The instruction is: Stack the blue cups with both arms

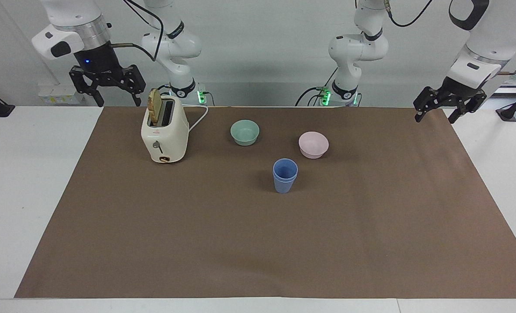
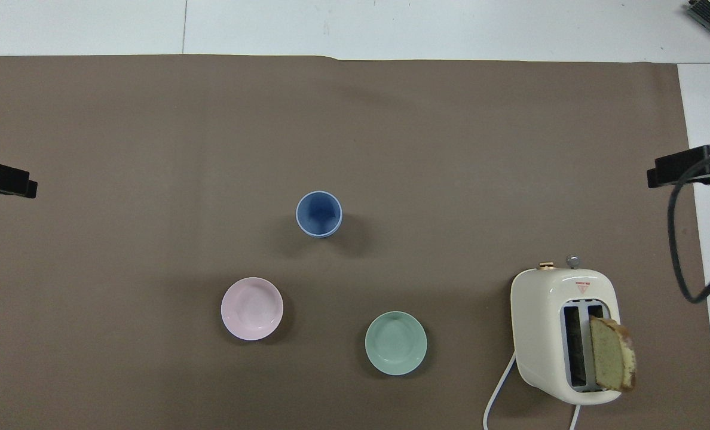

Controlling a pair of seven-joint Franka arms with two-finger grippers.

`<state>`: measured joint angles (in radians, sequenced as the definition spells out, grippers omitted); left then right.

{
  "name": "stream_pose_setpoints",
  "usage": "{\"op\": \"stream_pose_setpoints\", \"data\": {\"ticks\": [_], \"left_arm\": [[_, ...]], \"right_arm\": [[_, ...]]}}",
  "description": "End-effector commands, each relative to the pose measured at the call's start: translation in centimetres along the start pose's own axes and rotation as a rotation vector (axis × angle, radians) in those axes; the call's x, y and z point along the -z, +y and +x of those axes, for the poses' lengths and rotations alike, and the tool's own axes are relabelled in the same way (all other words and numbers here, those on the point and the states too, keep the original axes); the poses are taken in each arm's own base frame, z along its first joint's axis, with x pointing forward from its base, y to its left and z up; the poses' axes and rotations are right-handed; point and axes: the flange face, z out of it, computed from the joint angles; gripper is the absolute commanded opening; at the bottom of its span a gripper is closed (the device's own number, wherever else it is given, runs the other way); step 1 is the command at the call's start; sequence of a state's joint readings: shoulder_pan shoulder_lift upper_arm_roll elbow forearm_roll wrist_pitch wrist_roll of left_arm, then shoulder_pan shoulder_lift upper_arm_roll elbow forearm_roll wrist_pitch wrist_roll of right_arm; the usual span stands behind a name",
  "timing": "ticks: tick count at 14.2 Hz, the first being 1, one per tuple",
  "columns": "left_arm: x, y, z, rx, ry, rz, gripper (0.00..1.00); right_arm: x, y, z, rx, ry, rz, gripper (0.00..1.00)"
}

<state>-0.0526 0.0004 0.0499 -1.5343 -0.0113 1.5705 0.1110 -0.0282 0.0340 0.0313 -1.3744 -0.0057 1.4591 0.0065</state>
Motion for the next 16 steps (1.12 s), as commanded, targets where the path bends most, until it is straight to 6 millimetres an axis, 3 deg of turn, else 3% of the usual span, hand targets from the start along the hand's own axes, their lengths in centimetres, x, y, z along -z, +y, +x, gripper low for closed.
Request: {"op": "stream_pose_setpoints", "data": {"ticks": [1,2,5,9,16], "left_arm": [[0.4,-0.5,-0.3,0.009,-0.009,0.009,1.0],[0.4,-0.5,-0.3,0.009,-0.011,0.009,1.0],[0.4,-0.5,-0.4,0.009,-0.018,0.008,1.0],[0.4,-0.5,-0.4,0.008,-0.018,0.008,1.0],[0.4,-0.5,-0.4,0.009,-0.017,0.008,1.0]], "right_arm": [[-2.6,1.2,-1.1,-0.004,-0.048,-0.004,1.0],[-3.6,0.9,-1.0,-0.007,-0.064,-0.001,1.0],[-3.9,0.2,-0.9,-0.102,-0.066,0.091,1.0],[-4.5,-0.7,-0.5,-0.023,-0.043,0.089,1.0],[-4.6,-0.2,-0.5,-0.019,-0.046,0.083,1.0]]}}
